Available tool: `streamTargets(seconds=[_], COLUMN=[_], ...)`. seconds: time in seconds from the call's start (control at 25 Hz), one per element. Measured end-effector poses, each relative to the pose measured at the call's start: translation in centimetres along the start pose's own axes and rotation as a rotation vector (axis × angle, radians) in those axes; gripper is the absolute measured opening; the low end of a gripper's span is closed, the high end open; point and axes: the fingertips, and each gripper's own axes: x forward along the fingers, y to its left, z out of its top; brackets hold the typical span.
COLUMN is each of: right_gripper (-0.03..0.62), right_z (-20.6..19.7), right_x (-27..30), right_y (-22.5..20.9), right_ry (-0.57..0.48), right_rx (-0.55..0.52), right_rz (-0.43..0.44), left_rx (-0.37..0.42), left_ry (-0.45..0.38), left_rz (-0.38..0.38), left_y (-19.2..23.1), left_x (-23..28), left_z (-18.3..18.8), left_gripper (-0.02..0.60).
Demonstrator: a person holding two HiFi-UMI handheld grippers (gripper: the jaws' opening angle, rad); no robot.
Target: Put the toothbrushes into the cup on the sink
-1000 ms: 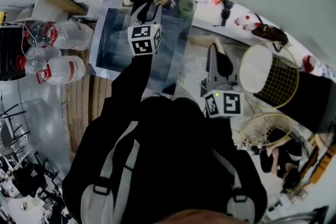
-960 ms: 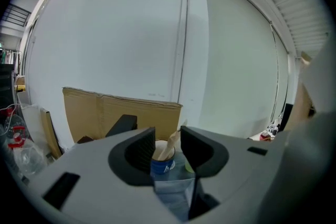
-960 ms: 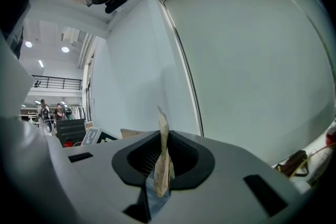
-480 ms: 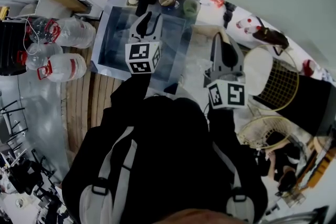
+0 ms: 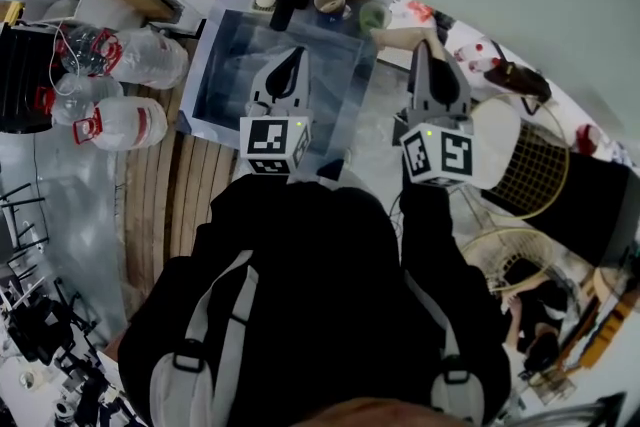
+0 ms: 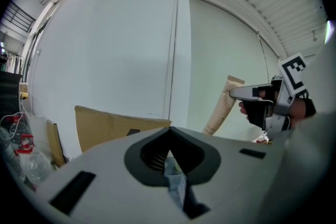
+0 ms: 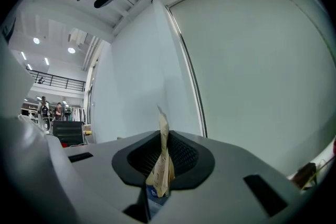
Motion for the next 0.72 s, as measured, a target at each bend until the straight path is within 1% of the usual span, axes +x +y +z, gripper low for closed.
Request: streamTargets(seconds=[0.2, 0.4, 0.52, 0.72], right_gripper=[0.038, 0.038, 0.038, 0.038], right_z=[-0.8, -2.1, -2.9, -5.6], right_x=[2.2, 5.1, 6.5, 8.6], right_y=[-0.7, -1.6, -1.9, -2.2], right_ry=[-0.001, 0.007, 0.022, 0.067], right_rx=[-0.036, -0.073, -0.091, -0.103], right_rz=[-0.03, -0.059, -0.063, -0.065], left_rx=[0.011, 0.005, 0.005, 0.028], left_ry=[0.014, 0.055, 0.067, 0.066], left_rz=[0.002, 0.019, 0.005, -0.032], left_y=[-0.1, 0.2, -0.3, -1.8], left_x=[-1.9, -3.2, -3.5, -3.3], left_z=[-1.2, -3.6, -4.2, -4.1], left_gripper=[0.002, 0.002, 0.002, 0.002])
